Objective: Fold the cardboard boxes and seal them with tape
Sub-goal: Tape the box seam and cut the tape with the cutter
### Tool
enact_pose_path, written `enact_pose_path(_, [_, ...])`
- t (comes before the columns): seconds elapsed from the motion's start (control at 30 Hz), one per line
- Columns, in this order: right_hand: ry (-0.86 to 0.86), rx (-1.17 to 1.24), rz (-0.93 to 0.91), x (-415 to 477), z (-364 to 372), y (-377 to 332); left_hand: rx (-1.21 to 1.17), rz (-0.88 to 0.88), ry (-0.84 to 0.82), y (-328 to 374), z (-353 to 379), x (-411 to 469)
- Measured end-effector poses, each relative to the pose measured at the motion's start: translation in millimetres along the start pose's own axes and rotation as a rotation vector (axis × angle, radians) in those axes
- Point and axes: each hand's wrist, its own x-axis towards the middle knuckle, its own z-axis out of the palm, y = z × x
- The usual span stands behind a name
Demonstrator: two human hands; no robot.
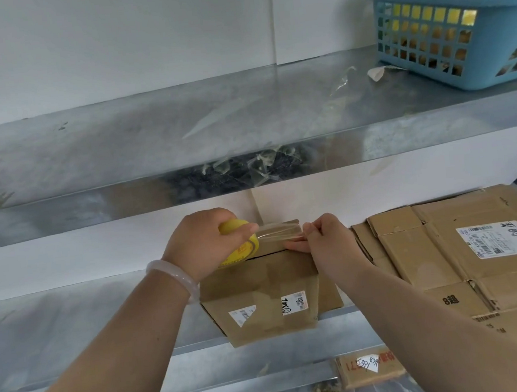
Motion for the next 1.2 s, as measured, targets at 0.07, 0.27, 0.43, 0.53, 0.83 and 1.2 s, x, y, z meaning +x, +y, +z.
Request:
enact_pose_path(0.07, [-0.011,0.048,0.018,2,0,4,-0.197,-0.024,-0.076,-4,-2,0])
enact_pose_path(0.27, [-0.059,0.364,0.111,7,-8,5,-0.28,-0.003,-0.162,4,2,1])
enact_pose_path(0.43, [-0.021,0.449,0.125,3,-25,8,-0.142,0.036,-0.185,14,6,8])
enact_pose_path(0.53, [0.019,0.496,0.15,0,-35,17,-0.062,0.068,-0.211,21,9,11])
enact_pose_path(0.83, [0.008,0.627,0.311,15,-40,49,0.154,0.069,-0.261,42,18,28])
enact_pose_path(1.2, [-0.042,0.338,0.37,29,5,91,0.219,0.068,-0.268,55,21,30])
